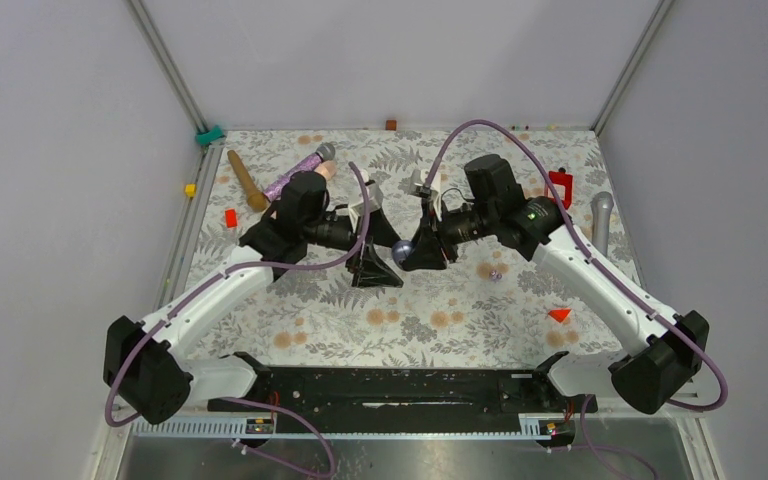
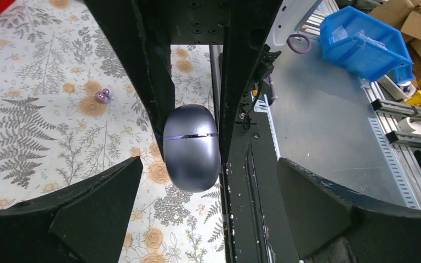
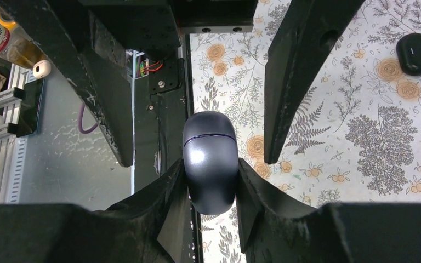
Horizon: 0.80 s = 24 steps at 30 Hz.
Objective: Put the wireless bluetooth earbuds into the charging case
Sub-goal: Adjust the charging case.
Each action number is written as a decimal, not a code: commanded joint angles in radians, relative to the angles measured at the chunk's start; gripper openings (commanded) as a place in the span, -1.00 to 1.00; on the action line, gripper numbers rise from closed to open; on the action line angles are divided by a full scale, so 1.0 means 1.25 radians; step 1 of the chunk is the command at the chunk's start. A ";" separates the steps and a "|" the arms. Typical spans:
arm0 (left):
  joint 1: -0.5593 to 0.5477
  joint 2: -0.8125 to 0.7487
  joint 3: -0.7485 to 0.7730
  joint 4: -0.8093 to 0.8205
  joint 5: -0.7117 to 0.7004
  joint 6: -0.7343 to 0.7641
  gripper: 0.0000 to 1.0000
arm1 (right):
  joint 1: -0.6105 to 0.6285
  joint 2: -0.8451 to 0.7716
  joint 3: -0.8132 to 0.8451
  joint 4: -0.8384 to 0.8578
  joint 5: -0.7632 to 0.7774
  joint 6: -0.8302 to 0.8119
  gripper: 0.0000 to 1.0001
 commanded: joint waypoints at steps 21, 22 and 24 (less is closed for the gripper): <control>-0.049 0.023 0.019 -0.029 0.010 0.059 0.26 | 0.002 0.015 -0.001 0.027 -0.017 0.002 -0.49; -0.050 0.025 0.019 -0.029 0.010 0.059 0.18 | 0.003 0.016 -0.001 0.025 -0.020 0.003 -0.49; -0.052 0.026 0.018 -0.029 0.009 0.058 0.02 | 0.003 0.018 0.000 0.025 -0.024 0.002 -0.49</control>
